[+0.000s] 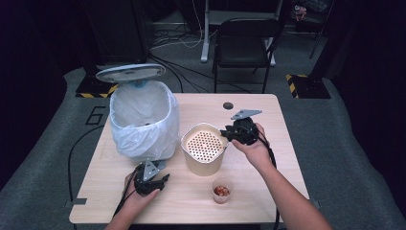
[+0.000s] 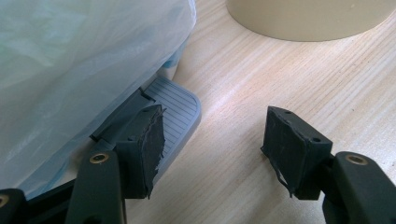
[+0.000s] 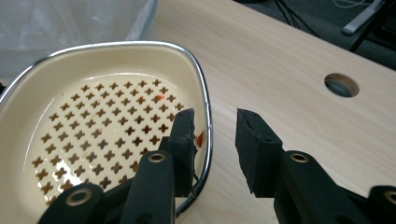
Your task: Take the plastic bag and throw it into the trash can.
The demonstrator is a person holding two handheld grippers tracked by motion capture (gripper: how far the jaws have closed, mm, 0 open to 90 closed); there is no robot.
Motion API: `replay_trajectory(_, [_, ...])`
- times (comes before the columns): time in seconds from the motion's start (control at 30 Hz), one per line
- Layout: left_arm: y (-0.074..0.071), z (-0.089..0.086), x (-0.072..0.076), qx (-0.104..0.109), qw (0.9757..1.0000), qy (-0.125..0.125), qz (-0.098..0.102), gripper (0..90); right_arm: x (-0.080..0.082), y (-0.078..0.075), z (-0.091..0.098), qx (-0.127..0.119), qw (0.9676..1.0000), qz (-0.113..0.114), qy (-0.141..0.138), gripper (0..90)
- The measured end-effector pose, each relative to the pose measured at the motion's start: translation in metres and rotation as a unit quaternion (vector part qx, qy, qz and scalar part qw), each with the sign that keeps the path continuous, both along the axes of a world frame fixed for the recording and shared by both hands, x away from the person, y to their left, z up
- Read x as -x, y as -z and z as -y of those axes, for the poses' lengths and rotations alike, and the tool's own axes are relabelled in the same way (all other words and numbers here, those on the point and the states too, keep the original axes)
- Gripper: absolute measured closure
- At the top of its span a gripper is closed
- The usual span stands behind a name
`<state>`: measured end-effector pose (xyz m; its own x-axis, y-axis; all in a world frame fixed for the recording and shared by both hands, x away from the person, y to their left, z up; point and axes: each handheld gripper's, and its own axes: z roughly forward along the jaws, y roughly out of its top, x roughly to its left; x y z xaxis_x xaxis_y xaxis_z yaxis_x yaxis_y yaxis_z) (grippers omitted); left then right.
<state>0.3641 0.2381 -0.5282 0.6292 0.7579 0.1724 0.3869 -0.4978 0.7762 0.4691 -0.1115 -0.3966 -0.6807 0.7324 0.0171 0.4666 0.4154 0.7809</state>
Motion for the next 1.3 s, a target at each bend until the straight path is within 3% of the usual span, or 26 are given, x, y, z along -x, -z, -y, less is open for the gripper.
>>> replay_trajectory(0.3, [0.000, 0.001, 0.000, -0.005, 1.0000, 0.000, 0.002, 38.1, 0.003, 0.014, 0.003, -0.007, 0.9997, -0.023, -0.006, 73.0])
replay_trajectory(0.63, [0.000, 0.001, 0.000, -0.004, 1.0000, 0.001, 0.003, 38.1, 0.007, 0.016, 0.000, -0.008, 0.9999, -0.011, -0.006, 76.7])
replay_trajectory(1.3, [0.000, 0.001, 0.000, -0.006, 1.0000, 0.001, 0.004, 38.1, 0.027, 0.017, -0.002, -0.020, 0.9987, -0.013, -0.045, 76.3])
